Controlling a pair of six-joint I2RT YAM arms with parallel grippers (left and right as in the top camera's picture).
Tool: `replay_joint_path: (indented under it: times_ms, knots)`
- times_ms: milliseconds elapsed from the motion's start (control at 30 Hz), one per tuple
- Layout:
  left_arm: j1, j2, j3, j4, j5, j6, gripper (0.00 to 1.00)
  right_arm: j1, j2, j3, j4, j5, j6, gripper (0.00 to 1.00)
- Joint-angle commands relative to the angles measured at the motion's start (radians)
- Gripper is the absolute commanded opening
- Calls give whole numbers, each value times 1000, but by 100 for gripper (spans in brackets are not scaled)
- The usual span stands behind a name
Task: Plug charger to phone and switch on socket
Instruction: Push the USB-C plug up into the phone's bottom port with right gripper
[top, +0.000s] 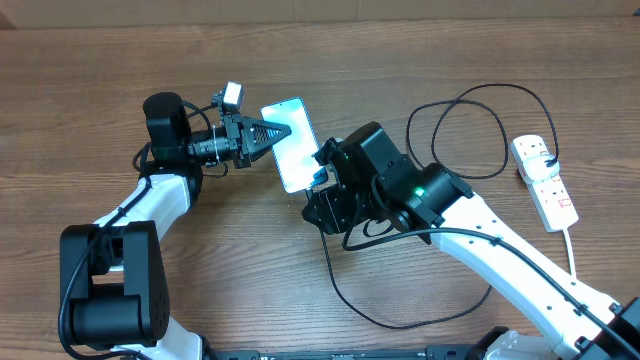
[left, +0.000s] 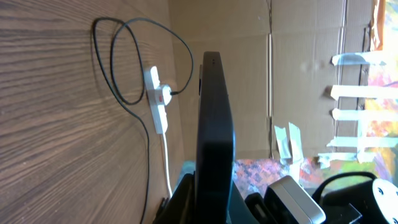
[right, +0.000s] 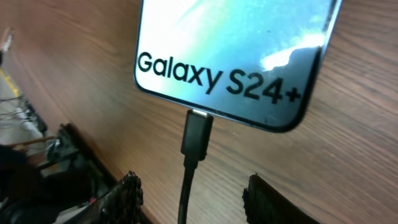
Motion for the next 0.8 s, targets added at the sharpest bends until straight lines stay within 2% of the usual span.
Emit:
replay_joint_path:
  times_ms: [0,100,200,267,433,633,700,767]
  knots:
    - [-9,3,18,4,-18,18,4,30,1,9,16,81,-2,51]
    - [-9,3,18,4,-18,18,4,67,1,-10,43,148,3,50]
    - [-9,3,18,4,-17,18,4,89,1,-29,66,249,71,46]
    - [-9,3,18,4,-17,18,4,93,2,-31,77,266,81,38]
    - [-9,3,18,4,-17,18,4,93,3,-31,92,266,102,29]
    - [-9,3,18,4,-11,18,4,93,23,-31,107,266,103,13]
    - [-9,3,18,4,-7,18,4,93,34,-31,111,266,103,4]
    - [-11,3,18,4,-5,23,4,93,39,-31,119,267,102,4]
